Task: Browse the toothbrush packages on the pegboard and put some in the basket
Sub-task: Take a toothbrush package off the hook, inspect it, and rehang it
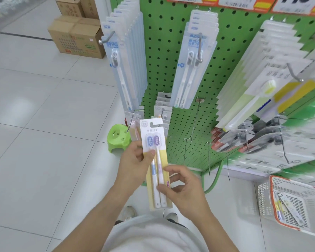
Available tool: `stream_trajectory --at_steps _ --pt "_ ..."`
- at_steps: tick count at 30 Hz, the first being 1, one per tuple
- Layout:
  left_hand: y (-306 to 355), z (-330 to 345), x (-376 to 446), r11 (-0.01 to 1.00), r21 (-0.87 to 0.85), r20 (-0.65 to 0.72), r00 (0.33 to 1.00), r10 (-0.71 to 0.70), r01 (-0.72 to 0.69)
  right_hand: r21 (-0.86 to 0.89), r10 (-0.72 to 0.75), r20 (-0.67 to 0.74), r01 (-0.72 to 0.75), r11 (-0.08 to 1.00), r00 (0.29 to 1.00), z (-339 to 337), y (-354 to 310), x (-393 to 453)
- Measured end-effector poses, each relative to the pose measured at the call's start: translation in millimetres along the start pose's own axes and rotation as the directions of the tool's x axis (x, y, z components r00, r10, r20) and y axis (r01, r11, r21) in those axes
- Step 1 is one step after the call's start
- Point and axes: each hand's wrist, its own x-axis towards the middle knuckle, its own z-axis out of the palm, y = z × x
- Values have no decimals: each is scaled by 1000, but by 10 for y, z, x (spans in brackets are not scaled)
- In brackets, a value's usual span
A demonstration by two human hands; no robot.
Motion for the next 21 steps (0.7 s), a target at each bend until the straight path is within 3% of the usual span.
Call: stream_trajectory --at_steps 15,19,21 --pt "-258 38 289 975 221 142 990 -19 -13 -274 53 88 -27 961 995 27 175 138" --pt "-364 37 386 956 292 141 990 -13 -30 -424 65 153 6 906 986 24 226 262" --pt "-430 15 460 943 330 147 989 -3 -46 -499 34 115 28 866 993 10 177 368"
